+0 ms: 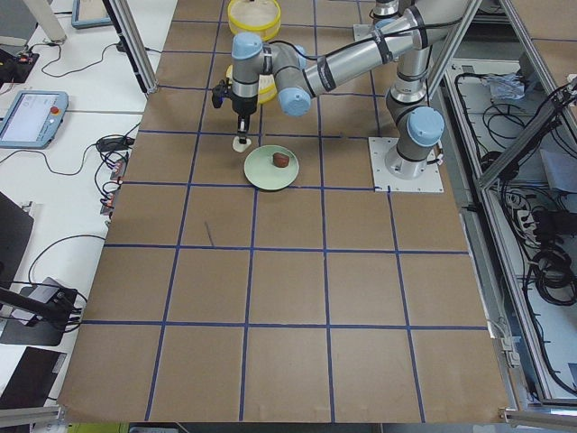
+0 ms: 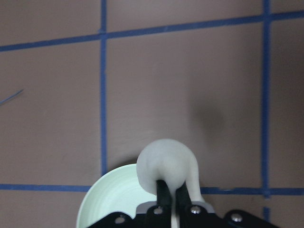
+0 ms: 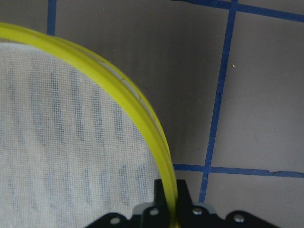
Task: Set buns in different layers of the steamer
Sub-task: 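Carry the white bun with left gripper into the bottom tier and release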
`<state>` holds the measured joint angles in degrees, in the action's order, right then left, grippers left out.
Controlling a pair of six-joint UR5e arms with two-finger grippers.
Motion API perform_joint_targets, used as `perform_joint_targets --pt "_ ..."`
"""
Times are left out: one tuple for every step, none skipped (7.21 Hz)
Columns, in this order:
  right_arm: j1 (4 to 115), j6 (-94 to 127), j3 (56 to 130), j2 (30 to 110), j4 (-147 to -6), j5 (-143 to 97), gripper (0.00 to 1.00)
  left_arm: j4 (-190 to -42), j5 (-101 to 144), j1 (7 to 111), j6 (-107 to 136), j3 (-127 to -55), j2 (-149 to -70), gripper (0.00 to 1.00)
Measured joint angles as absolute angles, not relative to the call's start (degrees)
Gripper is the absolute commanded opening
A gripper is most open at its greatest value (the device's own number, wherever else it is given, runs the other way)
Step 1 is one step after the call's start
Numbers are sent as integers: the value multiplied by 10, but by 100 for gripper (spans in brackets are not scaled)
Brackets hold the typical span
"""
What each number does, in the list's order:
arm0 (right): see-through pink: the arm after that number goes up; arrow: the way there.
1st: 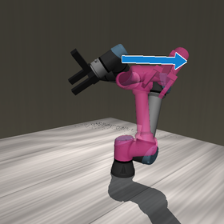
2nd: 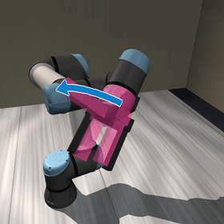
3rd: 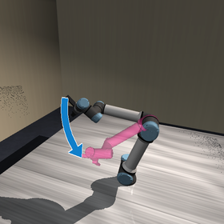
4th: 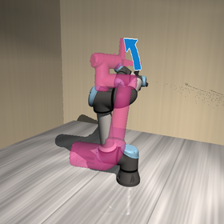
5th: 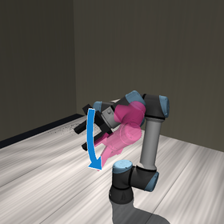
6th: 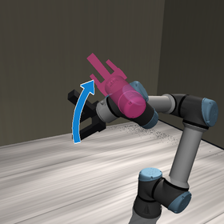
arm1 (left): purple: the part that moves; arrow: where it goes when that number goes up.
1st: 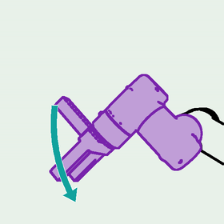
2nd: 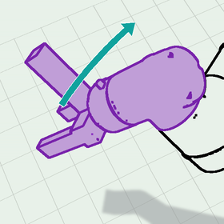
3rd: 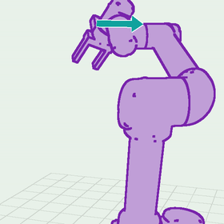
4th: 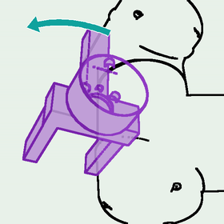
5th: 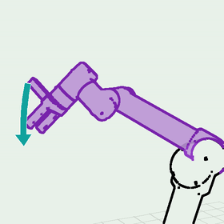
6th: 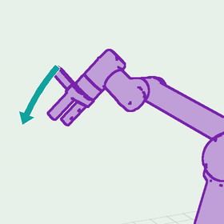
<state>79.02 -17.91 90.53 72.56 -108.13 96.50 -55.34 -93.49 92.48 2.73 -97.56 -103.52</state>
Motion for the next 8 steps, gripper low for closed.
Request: perform_joint_targets --pt "790 -178 906 726 -1079 967 8 -532 -894 963 92 -970 -1052 2" --pt "790 -177 906 726 -1078 967 8 -486 -853 993 158 -968 -1079 2" --pt "790 -176 907 727 -1077 967 8 -432 -828 1017 229 -966 -1114 5" --pt "790 -176 908 727 -1077 967 8 -394 -818 1039 291 -966 -1144 42" --pt "790 -176 908 727 -1077 967 8 -374 -816 1060 345 -967 -1161 73" --pt "790 -176 908 727 -1076 967 7 -367 -823 1076 379 -970 -1166 91" --pt "791 -173 907 728 -1076 966 8 -364 -843 1087 392 -974 -1165 95" --pt "793 -160 907 729 -1074 965 8 -363 -874 1091 384 -975 -1161 100"
